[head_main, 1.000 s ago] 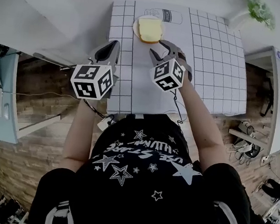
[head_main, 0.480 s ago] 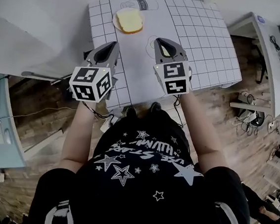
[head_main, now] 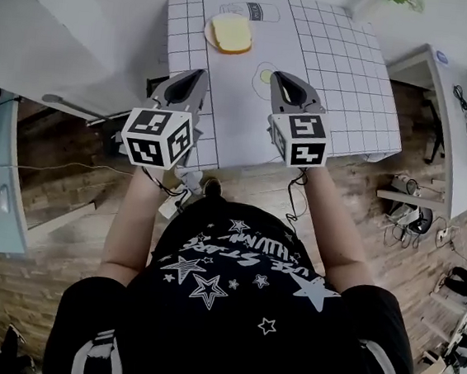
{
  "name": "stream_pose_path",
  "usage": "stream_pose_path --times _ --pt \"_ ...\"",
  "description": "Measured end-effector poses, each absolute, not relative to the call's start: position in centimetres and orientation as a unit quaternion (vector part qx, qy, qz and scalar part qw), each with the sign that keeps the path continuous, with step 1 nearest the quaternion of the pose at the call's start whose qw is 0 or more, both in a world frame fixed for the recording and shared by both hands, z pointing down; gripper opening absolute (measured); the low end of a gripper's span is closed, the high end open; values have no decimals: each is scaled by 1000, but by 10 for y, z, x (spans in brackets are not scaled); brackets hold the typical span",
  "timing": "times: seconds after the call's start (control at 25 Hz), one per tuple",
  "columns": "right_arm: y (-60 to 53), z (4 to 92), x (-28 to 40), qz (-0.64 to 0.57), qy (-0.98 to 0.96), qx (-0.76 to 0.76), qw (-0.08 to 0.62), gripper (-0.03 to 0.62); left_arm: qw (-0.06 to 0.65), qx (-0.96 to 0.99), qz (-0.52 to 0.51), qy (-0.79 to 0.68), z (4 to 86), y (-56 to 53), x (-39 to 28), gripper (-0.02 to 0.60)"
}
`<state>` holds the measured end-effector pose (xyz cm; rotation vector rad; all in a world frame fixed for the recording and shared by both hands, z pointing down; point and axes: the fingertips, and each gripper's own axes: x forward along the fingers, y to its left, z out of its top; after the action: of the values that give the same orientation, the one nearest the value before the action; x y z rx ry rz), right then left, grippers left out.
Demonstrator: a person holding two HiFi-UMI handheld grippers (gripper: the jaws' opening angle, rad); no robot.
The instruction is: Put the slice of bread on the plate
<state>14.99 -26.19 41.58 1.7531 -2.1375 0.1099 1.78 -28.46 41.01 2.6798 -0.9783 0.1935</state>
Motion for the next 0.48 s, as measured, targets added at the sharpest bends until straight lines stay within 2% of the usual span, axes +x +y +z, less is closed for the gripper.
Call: stream_pose_path --times 0.24,0.48 --pt "-201 401 145 44 -773 607 178 15 149 922 68 -352 398 -223 18 9" --pt "-208 385 155 49 -776 608 161 15 140 925 73 -345 383 -235 31 9"
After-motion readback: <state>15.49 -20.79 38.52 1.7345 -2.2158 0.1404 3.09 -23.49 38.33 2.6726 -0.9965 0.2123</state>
